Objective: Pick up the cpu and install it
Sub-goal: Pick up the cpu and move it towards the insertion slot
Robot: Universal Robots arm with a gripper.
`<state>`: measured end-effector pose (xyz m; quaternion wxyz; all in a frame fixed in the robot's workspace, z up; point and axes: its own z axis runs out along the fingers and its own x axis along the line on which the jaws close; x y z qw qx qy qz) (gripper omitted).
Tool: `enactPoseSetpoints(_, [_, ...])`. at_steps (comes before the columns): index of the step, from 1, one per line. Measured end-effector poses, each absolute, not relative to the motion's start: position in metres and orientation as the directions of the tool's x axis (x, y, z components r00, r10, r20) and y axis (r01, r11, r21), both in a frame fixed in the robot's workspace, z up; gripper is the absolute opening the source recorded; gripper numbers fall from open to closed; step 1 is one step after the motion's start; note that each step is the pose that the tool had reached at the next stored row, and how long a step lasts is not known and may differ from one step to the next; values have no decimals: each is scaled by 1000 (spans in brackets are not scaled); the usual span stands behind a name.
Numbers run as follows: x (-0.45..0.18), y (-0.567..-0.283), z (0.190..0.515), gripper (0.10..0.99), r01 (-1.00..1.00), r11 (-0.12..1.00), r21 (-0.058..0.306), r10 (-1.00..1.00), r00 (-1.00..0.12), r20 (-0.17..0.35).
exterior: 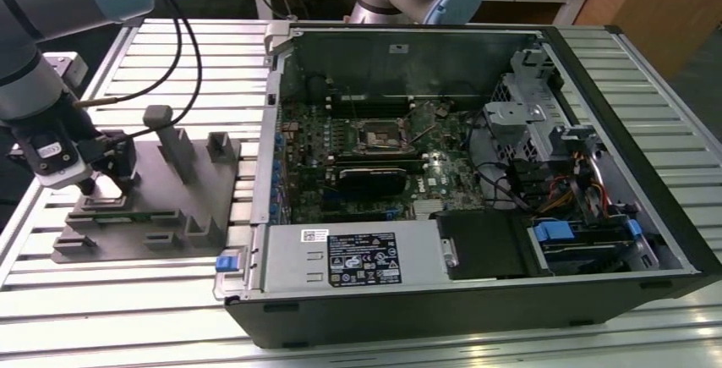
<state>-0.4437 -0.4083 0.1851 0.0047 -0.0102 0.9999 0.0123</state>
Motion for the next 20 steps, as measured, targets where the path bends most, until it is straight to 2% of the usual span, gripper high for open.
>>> enactPoseSetpoints(2, [-444,-408,186,533,-20,999,25,-20,-1000,-10])
enactPoseSetpoints(20, [-444,-408,221,533,-20,999,25,-20,-1000,-10])
